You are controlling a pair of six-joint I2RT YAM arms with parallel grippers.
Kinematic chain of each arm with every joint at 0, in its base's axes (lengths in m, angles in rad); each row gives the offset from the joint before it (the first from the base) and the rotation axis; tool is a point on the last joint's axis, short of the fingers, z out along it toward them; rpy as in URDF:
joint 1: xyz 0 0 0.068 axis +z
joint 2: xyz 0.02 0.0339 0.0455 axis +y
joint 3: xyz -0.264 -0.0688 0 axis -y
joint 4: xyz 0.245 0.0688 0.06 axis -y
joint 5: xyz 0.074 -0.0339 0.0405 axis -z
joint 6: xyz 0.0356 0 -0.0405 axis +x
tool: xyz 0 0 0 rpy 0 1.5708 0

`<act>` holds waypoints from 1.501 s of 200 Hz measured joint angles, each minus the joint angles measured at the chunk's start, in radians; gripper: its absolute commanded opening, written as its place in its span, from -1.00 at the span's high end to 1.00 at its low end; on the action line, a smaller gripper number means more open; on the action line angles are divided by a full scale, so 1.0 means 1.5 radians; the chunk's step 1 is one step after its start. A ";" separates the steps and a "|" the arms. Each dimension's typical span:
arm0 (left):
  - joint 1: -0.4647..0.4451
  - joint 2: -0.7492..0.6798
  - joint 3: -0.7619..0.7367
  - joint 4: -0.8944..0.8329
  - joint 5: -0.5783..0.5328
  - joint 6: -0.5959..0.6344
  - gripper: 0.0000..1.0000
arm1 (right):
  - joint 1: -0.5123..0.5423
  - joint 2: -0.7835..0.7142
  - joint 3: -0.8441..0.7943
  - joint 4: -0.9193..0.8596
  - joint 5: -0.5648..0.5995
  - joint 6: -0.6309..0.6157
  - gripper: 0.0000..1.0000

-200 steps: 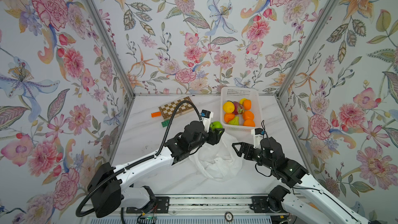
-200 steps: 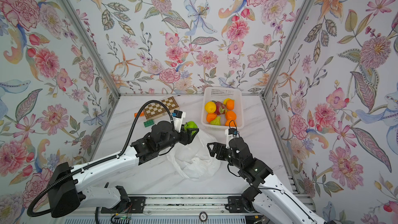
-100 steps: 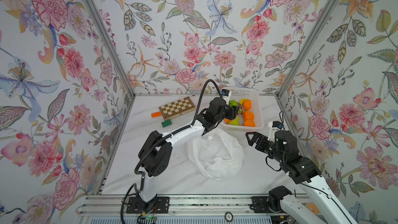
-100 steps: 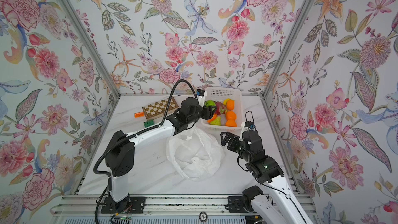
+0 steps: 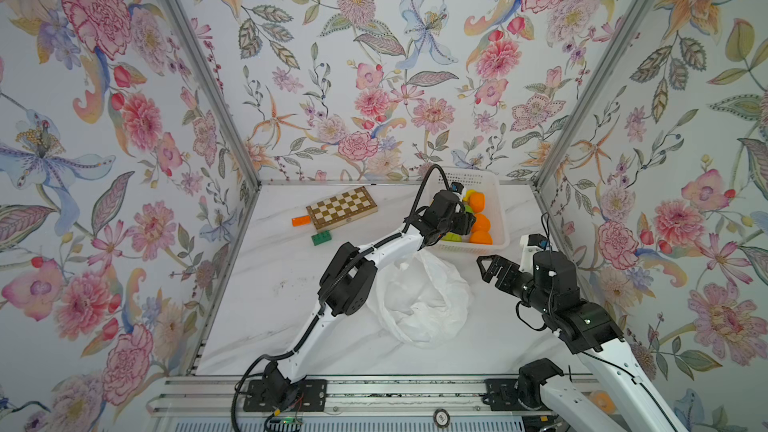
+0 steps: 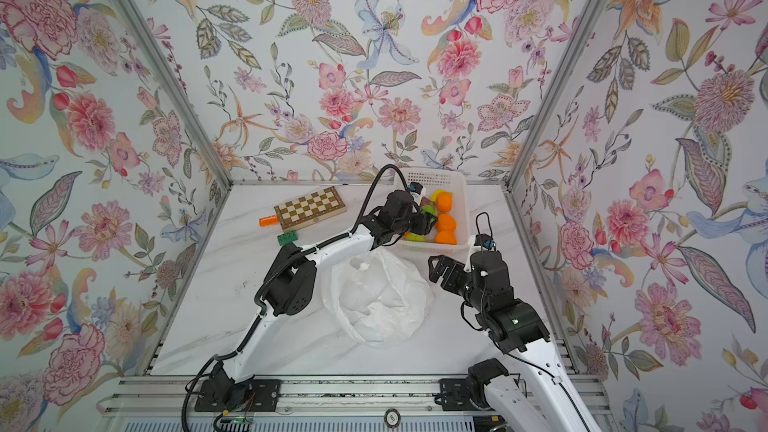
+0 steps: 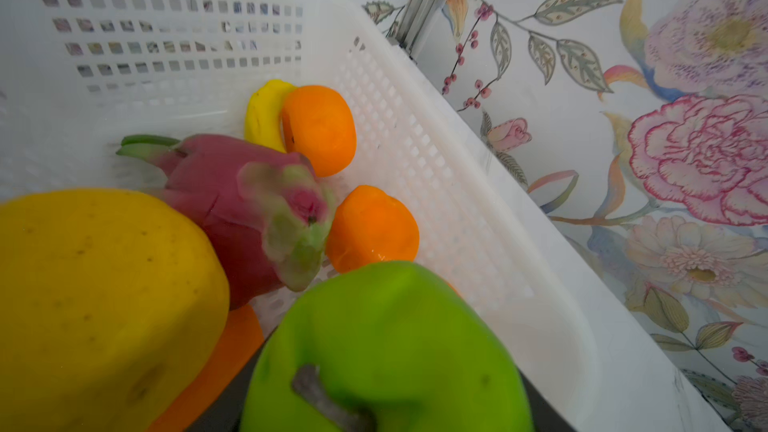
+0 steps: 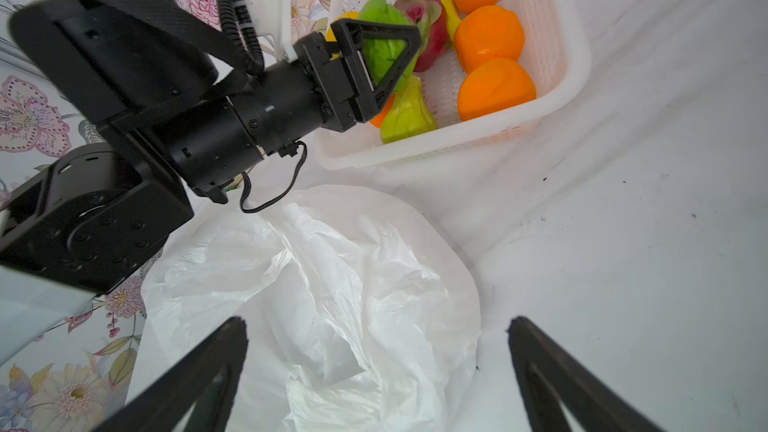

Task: Untie the knot of the plastic bag and take out the fruit

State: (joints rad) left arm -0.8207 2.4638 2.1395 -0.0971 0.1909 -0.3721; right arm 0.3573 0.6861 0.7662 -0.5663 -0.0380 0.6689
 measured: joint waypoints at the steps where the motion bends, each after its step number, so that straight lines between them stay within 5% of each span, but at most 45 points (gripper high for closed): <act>1: 0.000 0.003 0.005 -0.006 0.000 0.002 -0.04 | 0.000 0.000 0.000 0.000 0.000 0.000 -0.98; 50: -0.018 0.089 0.137 -0.116 -0.011 0.047 -0.15 | -0.004 0.000 -0.001 0.000 -0.005 0.000 -0.98; 95: -0.026 0.092 0.154 -0.150 -0.014 0.068 -0.72 | -0.004 -0.013 -0.009 -0.005 -0.007 0.000 -0.98; 173: -0.026 0.051 0.125 -0.173 -0.026 0.078 -0.96 | -0.014 -0.020 -0.011 -0.007 -0.006 -0.006 -0.98; 228: -0.026 -0.204 -0.063 -0.125 -0.051 0.081 -0.96 | -0.048 -0.016 -0.026 -0.005 0.009 -0.046 -0.98; 300: -0.021 -0.676 -0.555 0.065 -0.192 0.129 -0.98 | -0.149 0.042 -0.184 0.165 0.092 -0.176 -0.98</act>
State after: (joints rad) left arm -0.8520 1.4502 1.3067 -0.0002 -0.0975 -0.1787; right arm 0.1341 0.7498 0.4904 -0.3183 0.0994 0.4042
